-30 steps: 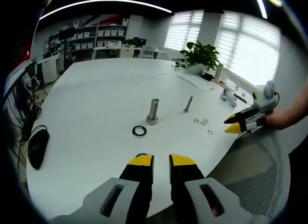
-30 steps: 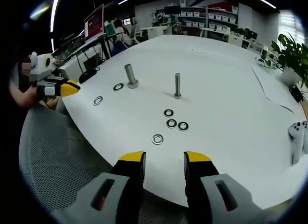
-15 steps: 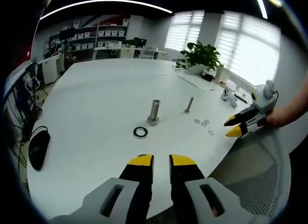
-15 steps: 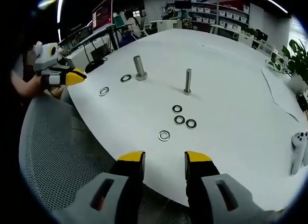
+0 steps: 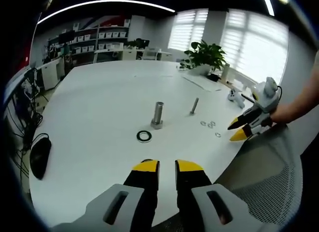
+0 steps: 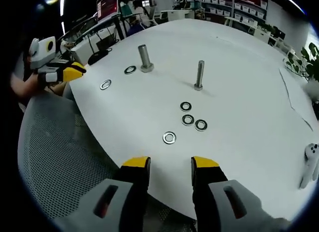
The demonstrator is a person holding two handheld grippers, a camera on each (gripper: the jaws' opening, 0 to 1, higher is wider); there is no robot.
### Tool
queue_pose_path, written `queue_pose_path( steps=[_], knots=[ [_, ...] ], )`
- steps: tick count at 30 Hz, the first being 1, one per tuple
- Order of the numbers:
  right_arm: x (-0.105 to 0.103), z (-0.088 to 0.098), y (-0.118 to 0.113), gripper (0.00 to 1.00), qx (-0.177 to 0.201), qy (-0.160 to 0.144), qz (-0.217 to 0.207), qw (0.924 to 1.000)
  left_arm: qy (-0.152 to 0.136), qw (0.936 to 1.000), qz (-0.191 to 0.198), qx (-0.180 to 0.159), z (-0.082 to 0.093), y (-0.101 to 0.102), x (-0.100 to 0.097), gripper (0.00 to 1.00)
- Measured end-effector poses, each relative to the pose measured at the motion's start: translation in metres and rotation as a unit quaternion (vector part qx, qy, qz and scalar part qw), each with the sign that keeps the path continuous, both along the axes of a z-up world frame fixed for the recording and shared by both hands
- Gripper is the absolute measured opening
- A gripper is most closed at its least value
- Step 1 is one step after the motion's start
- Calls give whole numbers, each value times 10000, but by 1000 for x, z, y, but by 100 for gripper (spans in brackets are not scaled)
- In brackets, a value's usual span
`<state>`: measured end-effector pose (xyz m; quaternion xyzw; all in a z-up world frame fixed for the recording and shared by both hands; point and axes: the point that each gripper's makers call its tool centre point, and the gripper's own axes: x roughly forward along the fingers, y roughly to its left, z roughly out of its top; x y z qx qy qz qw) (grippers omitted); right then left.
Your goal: Place the washer onto the threaded stud by aligning its center hole with the stud, sliding it down to the base, and recovering from edge contact or off-axis alignment until the washer reaches the visible bottom stop.
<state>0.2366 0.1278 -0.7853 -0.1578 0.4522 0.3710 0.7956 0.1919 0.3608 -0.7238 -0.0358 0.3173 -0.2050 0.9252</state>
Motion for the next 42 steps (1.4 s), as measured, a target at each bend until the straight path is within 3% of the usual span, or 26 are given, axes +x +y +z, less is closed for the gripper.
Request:
queue_pose_path(
  steps=[8,17,23,35,42],
  knots=[
    [17,2,18,35,-110,17,141,9998,-28,10000,25,-12,1,1,0,11],
    [21,-1,29,33,-322,181,309,9988,-34,10000,81,-25,2,2,1,13],
    [19,-9,22,33,-534,276,402,9974,-25,9999,118,-19,1,4,2,13],
    [27,-10,17,33,-542,365,177,9977,62,9998,184,13,-1,6,2,13],
    [25,-11,20,33,-589,342,293,9973,84,9998,176,29,-2,6,1,13]
  ],
)
